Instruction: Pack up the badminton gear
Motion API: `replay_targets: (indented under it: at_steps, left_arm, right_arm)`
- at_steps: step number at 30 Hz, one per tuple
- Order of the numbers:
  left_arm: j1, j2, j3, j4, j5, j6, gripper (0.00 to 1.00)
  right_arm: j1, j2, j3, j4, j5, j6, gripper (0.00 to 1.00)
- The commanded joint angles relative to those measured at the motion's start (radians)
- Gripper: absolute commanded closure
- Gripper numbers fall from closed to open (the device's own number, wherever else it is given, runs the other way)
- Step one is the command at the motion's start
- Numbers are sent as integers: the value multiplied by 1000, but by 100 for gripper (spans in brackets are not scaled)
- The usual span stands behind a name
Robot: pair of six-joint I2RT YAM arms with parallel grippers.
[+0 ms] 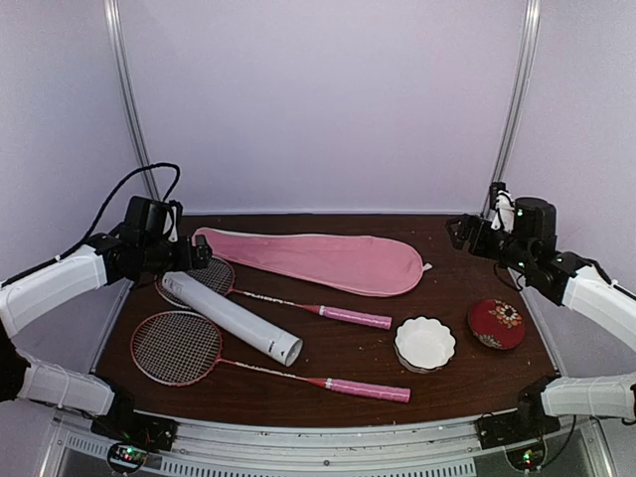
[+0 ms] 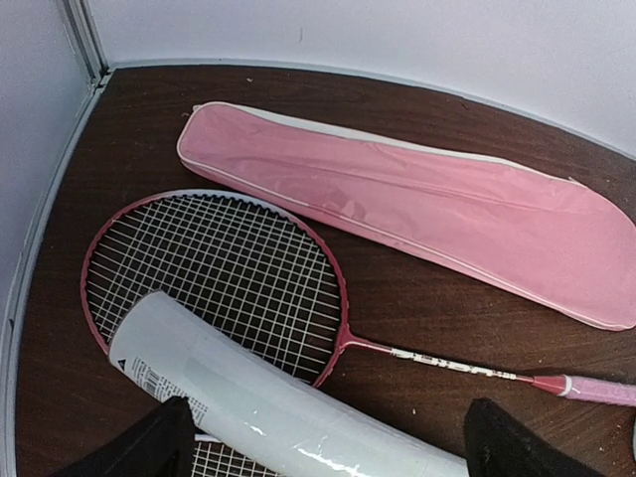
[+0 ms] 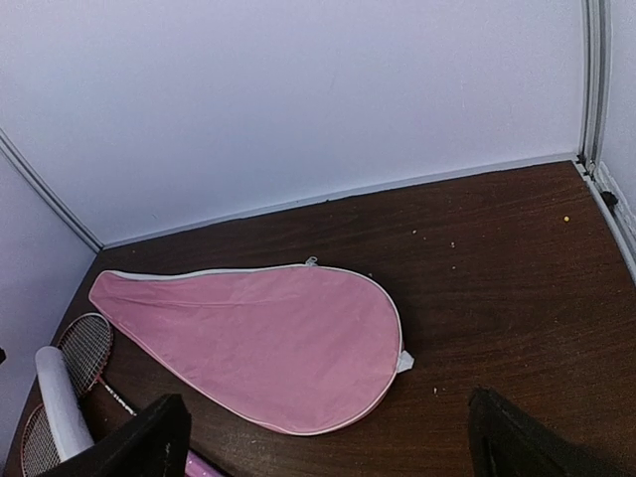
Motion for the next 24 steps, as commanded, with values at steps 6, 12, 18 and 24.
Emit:
replay_targets:
  at_steps: [6,12,18,24]
  left_arm:
    - [-23,-40,-8,22,8,-24,2]
    - [-24,-54,-9,-1,26,-36,2]
    - [-15,-77,-21,-28,27,-63,2]
    - [34,-126,-58,-38,69,-108,2]
  right_arm:
    - [27,36,51,-82,-64,-64,0]
    - [84,100,141,-133,-108,-127,0]
    - [223,225,311,-233,-91,-187,0]
    - [447,444,532,-368,3,-254,0]
